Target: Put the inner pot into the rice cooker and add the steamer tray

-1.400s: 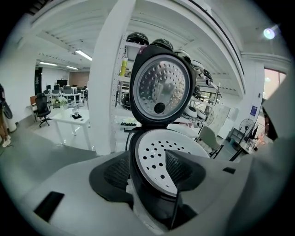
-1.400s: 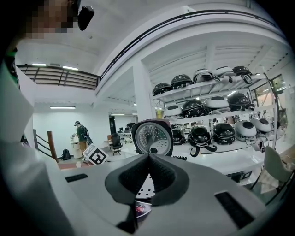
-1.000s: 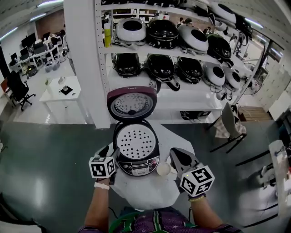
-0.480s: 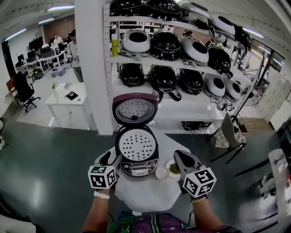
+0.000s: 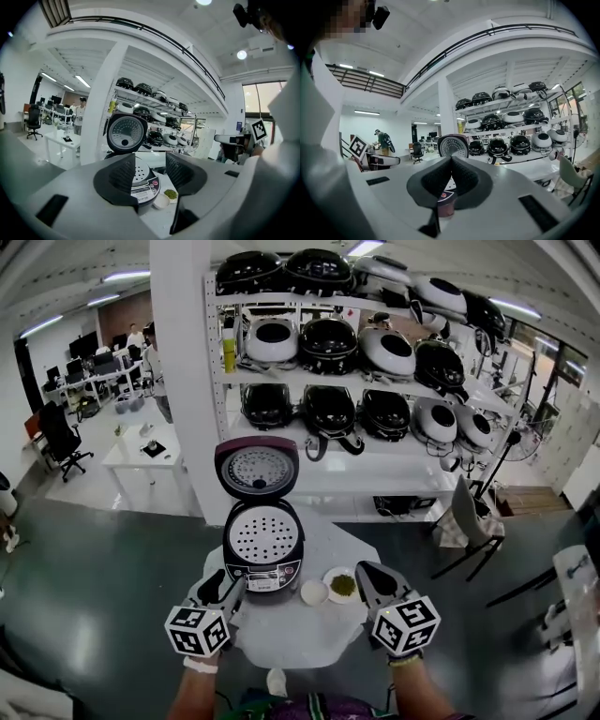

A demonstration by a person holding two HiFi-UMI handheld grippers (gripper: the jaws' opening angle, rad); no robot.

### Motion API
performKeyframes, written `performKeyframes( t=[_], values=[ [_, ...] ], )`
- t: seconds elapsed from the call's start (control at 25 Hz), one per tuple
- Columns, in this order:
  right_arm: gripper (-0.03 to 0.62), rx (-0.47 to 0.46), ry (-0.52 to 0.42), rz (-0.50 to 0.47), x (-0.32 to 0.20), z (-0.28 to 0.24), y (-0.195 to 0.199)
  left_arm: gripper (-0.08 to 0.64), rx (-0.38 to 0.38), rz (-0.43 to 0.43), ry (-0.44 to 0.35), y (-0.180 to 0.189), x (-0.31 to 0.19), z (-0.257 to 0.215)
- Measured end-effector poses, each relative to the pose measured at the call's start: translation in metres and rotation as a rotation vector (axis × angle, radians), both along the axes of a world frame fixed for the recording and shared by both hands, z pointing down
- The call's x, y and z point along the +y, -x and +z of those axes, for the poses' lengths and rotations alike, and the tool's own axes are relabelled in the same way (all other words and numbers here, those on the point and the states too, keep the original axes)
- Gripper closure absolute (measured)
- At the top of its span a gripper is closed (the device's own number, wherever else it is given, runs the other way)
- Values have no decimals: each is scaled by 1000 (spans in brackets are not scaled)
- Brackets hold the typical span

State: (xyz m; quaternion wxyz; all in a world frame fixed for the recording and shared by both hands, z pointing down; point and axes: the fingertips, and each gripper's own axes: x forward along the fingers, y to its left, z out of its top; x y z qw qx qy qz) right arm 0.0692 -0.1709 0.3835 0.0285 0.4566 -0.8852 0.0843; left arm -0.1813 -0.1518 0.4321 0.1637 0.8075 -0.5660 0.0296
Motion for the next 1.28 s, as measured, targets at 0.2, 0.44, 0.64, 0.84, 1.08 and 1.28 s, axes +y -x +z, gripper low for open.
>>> performKeyframes(
  t=[0.2,0.44,0.64,0.84,1.08,1.28],
  values=[
    [586,-3,-2,10,41,1,-49,334,-76,-36,-56,-36,47,-19],
    [586,-23,-33,17,70,-8,-87,334,3,-29,-163,-70,98,-45],
    [586,-67,-44,38,77,-16,-95,342,-75,-48,-207,-65,107,-65],
    [586,-62,-77,76,82,-38,-93,390,-74,-50,-290,-54,101,-102],
    [586,-68,-117,81,89,-61,-72,500,-66,-9,-366,-44,109,-132],
    [586,-66,-127,74,91,-66,-55,538,-45,-38,-385,-26,105,-136]
  ],
)
